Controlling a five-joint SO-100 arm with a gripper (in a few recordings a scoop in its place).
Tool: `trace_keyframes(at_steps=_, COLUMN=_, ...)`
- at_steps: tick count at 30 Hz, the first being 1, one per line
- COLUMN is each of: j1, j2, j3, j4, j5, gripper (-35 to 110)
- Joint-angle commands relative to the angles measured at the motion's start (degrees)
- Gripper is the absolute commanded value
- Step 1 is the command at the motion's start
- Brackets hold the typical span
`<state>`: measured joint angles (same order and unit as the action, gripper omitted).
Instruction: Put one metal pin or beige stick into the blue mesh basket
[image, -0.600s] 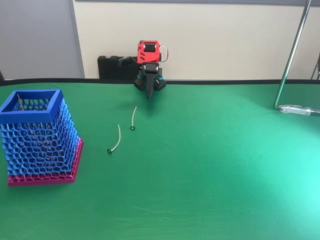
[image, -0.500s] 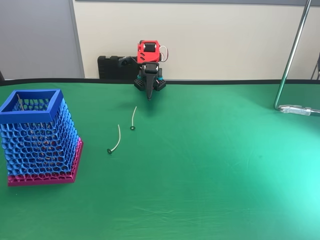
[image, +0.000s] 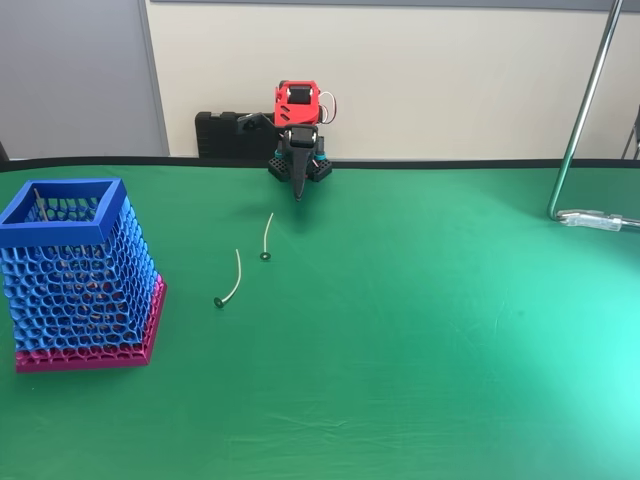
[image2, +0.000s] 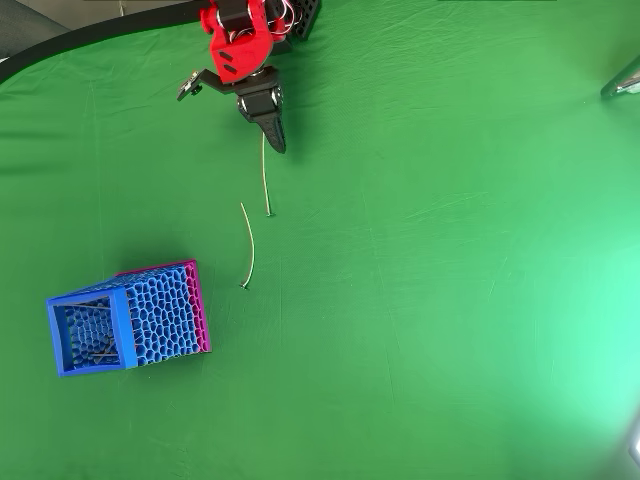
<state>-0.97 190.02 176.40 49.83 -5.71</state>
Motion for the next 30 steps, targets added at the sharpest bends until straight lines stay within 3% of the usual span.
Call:
trace_keyframes(at_steps=1, j1=-0.3, j2=0.4, j3=0.2, j4=0.2, j5=-0.2, gripper=1)
trace_keyframes(at_steps=30, j1=-0.4, j2=-0.3, j3=0.0, j4=-0.4, j5=0.4, gripper=1)
